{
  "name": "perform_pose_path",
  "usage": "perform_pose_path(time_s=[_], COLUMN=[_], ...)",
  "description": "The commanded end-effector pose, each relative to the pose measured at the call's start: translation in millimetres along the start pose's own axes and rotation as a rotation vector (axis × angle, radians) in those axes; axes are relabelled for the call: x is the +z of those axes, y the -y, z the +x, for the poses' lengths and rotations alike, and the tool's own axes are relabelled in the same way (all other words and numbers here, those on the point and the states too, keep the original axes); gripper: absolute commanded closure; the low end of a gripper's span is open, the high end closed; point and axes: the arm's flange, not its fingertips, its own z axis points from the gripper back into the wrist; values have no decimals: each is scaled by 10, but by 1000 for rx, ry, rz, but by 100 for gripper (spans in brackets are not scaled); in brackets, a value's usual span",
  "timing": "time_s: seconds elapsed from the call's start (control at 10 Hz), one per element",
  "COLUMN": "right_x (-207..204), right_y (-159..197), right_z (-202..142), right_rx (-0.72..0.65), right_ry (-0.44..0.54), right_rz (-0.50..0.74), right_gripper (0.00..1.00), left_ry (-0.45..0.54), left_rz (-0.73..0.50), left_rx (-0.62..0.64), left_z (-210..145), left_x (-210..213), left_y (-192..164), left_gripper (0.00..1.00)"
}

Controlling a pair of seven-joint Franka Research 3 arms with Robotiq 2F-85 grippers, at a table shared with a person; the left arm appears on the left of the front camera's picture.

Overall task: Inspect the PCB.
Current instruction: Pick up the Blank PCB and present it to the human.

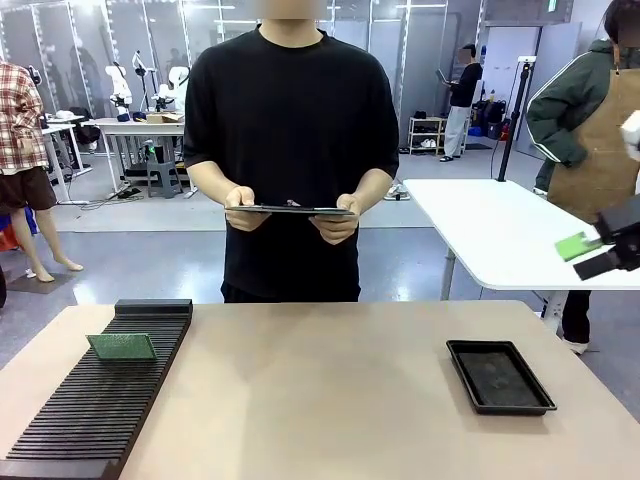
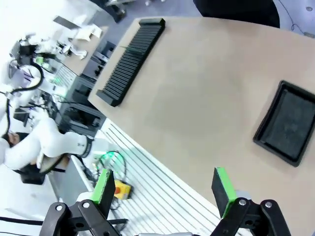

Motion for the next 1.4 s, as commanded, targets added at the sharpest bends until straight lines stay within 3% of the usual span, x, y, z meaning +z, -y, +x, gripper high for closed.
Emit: perform_pose_path(time_s=[0.0,0.4,0.7,1.3], right_x=[156,373,346,489], right_y=[86,294,360,369], right_z=[-281,-709,-704,-682], right_rx=[-63,-210,-225,-230], right_ry=[60,135,164,136], right_rz=[62,84,75,61], right_gripper=[0,0,0,0], left_ry=[100,236,272,236], left_rz=[-68,-121,-92,-94], left_rx=[104,193,225,233], left_z=[-296,-772,-855,-840], left_x=[67,270,294,346], left_y=[-95,-504,-649,-638], left_gripper=[0,0,0,0])
